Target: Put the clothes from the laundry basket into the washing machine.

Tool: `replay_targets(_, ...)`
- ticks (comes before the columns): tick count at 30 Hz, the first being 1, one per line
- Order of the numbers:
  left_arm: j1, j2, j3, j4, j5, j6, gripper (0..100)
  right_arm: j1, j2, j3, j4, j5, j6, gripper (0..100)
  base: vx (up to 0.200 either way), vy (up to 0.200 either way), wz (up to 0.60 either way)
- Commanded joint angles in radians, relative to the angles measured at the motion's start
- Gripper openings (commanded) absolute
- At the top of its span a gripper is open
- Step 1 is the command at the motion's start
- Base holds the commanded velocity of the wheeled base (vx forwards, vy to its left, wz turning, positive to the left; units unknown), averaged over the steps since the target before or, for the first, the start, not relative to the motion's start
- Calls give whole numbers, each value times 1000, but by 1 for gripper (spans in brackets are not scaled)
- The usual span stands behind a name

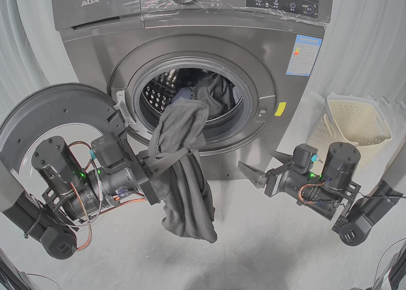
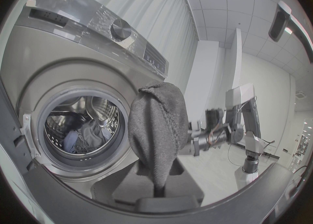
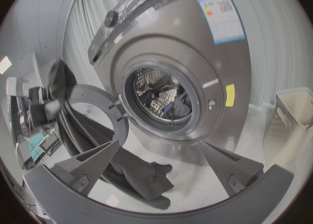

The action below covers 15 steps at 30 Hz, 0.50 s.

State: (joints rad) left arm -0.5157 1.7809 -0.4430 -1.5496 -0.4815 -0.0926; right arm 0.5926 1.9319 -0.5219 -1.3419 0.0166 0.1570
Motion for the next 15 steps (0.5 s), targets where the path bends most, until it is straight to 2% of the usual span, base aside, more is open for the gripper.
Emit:
replay_targets(1, 13, -37, -40, 0, -3, -26, 0, 35, 157, -20, -6, -1, -1, 100, 0, 0, 0)
replay_targets(5, 19, -40, -43, -1, -5, -33, 0, 66, 213, -44, -11, -1, 1, 100, 0, 0, 0)
replay_targets(8, 23, -51, -31, -1, -6, -33, 0, 84, 291, -101, -11, -3, -1, 100, 0, 0, 0)
replay_targets(15, 39, -51, -34, -1, -29, -33, 0, 72, 371, -191, -6, -3, -7, 100, 0, 0, 0)
